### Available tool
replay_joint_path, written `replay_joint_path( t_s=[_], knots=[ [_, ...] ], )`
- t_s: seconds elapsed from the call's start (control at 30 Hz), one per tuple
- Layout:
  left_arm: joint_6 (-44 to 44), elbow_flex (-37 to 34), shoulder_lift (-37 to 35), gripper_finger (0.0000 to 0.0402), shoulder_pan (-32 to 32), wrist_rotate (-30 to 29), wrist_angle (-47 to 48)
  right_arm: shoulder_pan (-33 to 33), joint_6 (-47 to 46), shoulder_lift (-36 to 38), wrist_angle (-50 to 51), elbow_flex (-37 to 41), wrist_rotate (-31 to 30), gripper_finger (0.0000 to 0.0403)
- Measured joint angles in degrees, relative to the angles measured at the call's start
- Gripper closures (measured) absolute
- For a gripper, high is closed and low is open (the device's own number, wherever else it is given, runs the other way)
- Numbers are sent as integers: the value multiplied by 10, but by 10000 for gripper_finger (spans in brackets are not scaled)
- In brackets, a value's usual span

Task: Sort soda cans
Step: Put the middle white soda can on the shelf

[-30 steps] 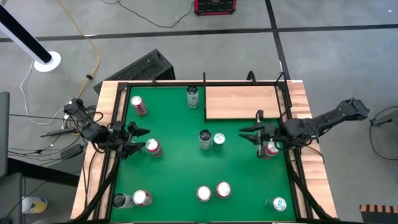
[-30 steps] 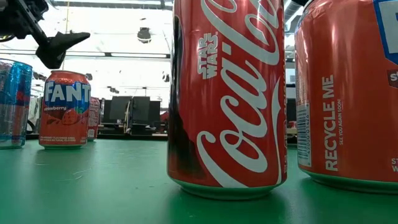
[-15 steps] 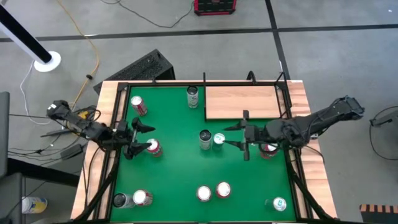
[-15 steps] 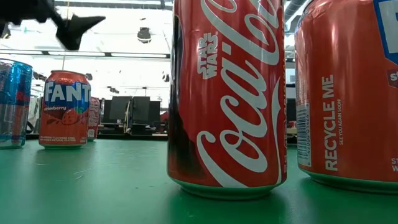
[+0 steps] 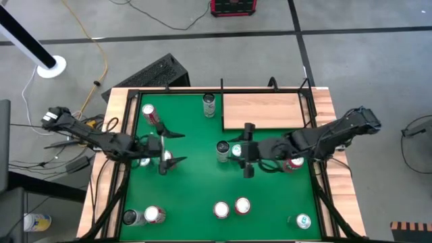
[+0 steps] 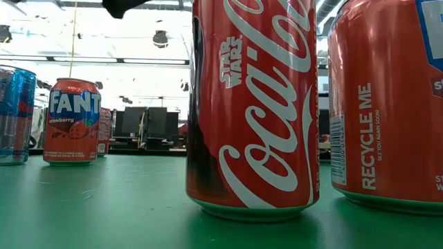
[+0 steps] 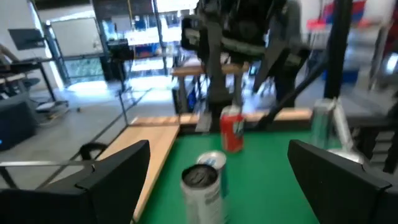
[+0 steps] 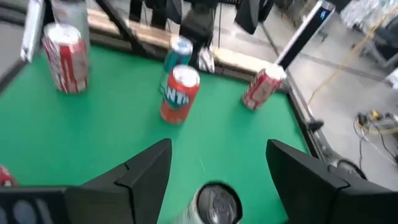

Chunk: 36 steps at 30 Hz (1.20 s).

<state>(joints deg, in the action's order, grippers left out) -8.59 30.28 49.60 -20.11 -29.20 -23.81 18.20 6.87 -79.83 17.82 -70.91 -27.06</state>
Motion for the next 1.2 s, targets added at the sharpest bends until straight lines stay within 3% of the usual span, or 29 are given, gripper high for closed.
replay_joint_path(
  t_s=[0.2,0.37,0.67,0.8,0.97,1.2],
  knots=[
    [-67,36,41,33,37,23,66,-10,1,-49,65,-48,0,106],
    [-111,37,27,33,93,47,98,-29,37,-58,71,-54,9,106],
    [-156,37,-60,33,232,79,155,-159,107,-56,31,-55,192,106],
    [-157,37,-83,33,269,103,208,-212,109,-66,23,-55,266,106],
    [-139,37,-98,33,291,138,266,-230,97,-67,30,-54,361,106],
    [-114,15,-161,33,302,193,292,-208,100,-67,30,-54,379,106]
  ],
)
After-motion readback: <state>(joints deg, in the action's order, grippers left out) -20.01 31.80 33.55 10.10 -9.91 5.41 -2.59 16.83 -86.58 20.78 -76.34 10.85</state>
